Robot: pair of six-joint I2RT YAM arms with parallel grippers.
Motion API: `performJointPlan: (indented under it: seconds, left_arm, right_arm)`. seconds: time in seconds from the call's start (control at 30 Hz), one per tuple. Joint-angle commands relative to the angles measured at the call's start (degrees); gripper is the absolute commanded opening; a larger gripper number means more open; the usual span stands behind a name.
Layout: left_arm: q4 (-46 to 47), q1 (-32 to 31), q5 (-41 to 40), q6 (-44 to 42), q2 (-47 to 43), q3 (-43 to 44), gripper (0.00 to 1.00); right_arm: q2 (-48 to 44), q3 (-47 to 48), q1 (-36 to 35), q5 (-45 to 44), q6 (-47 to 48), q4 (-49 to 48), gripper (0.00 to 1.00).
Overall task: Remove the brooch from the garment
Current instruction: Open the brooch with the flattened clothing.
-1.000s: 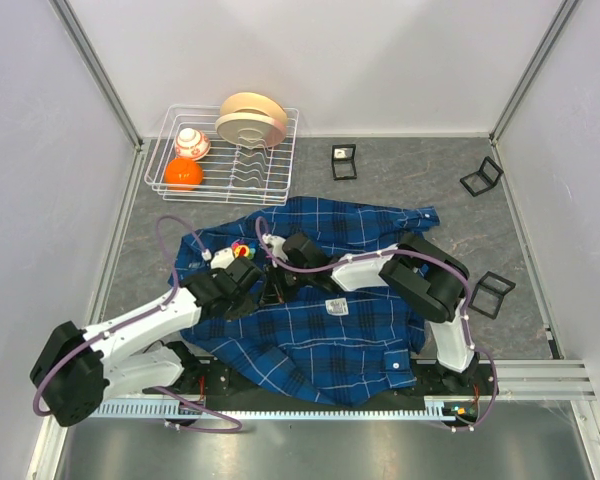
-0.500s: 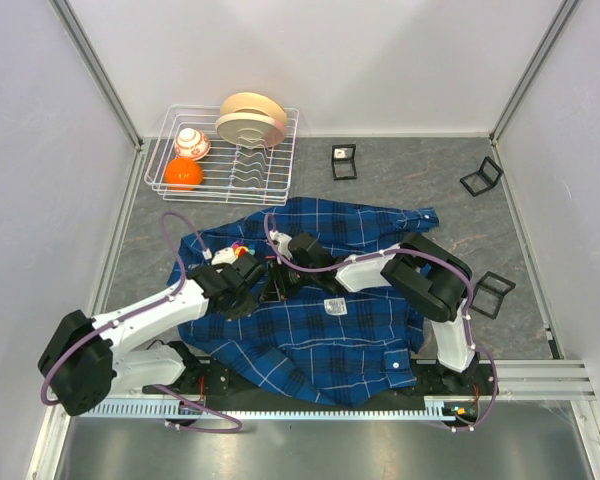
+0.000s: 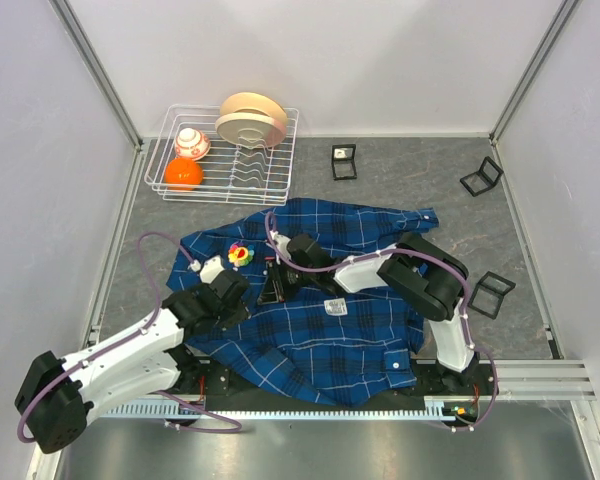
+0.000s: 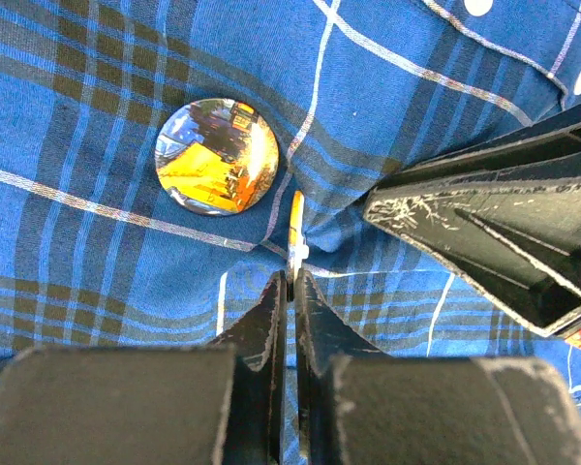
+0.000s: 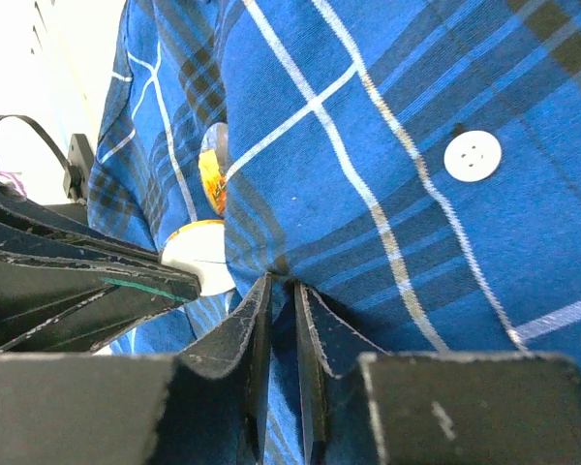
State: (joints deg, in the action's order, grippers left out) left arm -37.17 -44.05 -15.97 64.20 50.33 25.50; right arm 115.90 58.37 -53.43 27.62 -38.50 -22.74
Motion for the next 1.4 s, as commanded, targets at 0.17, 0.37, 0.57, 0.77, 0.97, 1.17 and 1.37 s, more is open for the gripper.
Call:
performJointPlan:
  seconds: [0.17, 0.37, 0.57, 0.77, 0.97, 1.17, 1.37]
  left_arm:
    - [3.9, 0.3, -0.1, 0.0, -1.7, -2.7, 0.02]
    - [4.6, 0.3, -0.4, -0.3, -2.0, -3.4, 0.02]
    - [5.0, 0.2, -0.5, -0.3, -2.2, -3.8, 0.02]
    - [4.9, 0.2, -0.5, 0.2, -1.5, -3.3, 0.02]
    - [3.1, 0.3, 1.6, 6.5, 1.7, -1.2, 0.02]
    - [3.2, 0.3, 1.6, 6.0, 2.4, -1.1, 0.02]
    - [0.2, 0.3, 0.8, 7.0, -0.5, -2.6, 0.02]
  right_arm:
    - [-0.3, 2.0, -1.5, 1.9, -0.4, -4.8, 0.29]
    - [3.0, 5.1, -2.7, 2.1, -1.4, -4.2, 0.28]
    - [4.0, 6.0, -3.3, 1.9, -1.2, -3.6, 0.25]
    - [3.0, 4.1, -4.1, 1.0, -0.8, -4.2, 0.23]
    - [-0.1, 1.8, -6.2, -4.1, 3.6, -2.8, 0.23]
    - [-1.8, 2.4, -5.0, -6.5, 3.1, 0.2, 0.26]
    - [-2.1, -1.9, -0.3, 0.1, -4.9, -6.8, 0.27]
